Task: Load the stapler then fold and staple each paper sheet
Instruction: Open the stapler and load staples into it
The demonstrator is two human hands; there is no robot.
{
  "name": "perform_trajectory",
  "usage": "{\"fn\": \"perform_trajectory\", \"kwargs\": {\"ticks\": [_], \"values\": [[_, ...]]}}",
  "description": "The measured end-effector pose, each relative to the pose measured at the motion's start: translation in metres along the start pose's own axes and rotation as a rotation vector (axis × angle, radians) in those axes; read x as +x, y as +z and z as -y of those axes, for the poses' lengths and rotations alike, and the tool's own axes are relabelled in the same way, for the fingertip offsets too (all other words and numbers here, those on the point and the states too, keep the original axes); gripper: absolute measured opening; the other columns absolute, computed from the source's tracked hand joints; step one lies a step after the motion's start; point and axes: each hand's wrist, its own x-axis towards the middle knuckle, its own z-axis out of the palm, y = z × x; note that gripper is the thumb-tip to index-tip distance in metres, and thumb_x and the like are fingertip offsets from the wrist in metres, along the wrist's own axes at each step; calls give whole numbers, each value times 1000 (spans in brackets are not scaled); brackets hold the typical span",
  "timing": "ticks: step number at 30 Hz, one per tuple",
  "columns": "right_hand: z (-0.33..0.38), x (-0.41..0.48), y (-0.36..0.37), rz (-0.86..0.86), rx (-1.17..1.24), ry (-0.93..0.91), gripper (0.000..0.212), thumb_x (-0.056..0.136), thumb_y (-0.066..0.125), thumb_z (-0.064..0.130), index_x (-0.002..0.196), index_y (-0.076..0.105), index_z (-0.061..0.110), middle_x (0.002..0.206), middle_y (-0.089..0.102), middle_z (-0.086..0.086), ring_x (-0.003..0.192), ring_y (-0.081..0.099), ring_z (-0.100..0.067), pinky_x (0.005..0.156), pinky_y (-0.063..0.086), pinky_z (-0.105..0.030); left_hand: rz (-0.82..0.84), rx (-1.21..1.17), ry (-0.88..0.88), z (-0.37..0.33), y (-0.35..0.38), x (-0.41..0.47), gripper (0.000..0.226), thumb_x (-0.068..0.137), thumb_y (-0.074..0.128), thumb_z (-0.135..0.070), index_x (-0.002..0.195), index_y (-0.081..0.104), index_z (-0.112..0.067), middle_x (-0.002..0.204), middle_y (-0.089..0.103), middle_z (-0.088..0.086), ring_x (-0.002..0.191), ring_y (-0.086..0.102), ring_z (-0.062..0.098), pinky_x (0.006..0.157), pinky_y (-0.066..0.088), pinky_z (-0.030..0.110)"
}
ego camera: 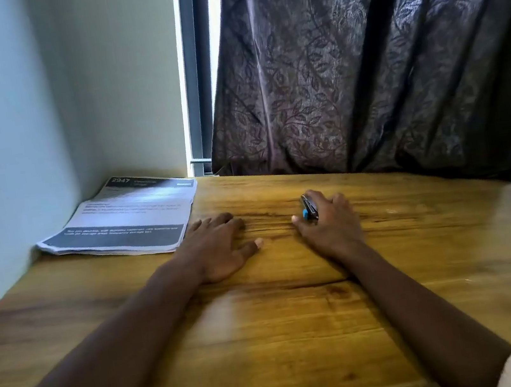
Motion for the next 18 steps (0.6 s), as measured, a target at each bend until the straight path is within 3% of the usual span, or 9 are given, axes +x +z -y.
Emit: {"fn": "perform_trajectory", "kwargs": {"ticks": [4, 8, 11, 13, 15, 18], "values": [[1, 4, 5, 51, -71, -21, 49, 96, 57, 49, 143, 52, 35, 139, 51, -7, 132, 42, -27, 109, 39, -44, -3, -14, 11, 7, -1, 5, 67, 93, 37, -73, 144, 46, -32, 159, 37, 1, 146, 35, 27, 122, 23, 49], [1, 5, 5, 4, 17, -71, 41, 98, 59, 37, 139, 60, 29, 130, 58, -6, 121, 49, -21, 98, 40, -33, -33, -45, 35, 8, -3, 10, 61, 93, 45, -68, 142, 49, -31, 157, 39, 1, 143, 38, 25, 120, 27, 47], [4, 3, 1, -45, 421, -42, 26, 98, 62, 29, 122, 72, 29, 116, 68, 0, 99, 57, -10, 86, 44, -26, -86, -111, 56, 2, -8, 5, 68, 93, 53, -63, 151, 38, -29, 160, 36, -1, 145, 36, 24, 119, 31, 48], [10, 1, -1, -3, 759, 41, 16, 97, 64, 26, 104, 78, 32, 101, 74, 1, 89, 67, -17, 86, 57, -39, -172, -155, 90, -3, -12, 2, 73, 92, 60, -57, 154, 32, -31, 162, 33, -2, 146, 35, 23, 117, 34, 48], [19, -6, -3, 97, 983, 81, 17, 97, 65, 23, 94, 80, 30, 98, 78, -2, 96, 73, -25, 92, 59, -44, -274, -181, 144, -8, -16, -2, 75, 90, 66, -52, 154, 32, -33, 160, 34, -4, 144, 36, 21, 115, 38, 47], [34, -20, 0, 217, 1206, 27, 15, 98, 65, 19, 98, 81, 19, 102, 78, -11, 98, 72, -28, 92, 58, -46, -347, -188, 222, -12, -18, -6, 72, 86, 71, -48, 150, 40, -35, 154, 42, -7, 140, 40, 17, 109, 44, 42]]}}
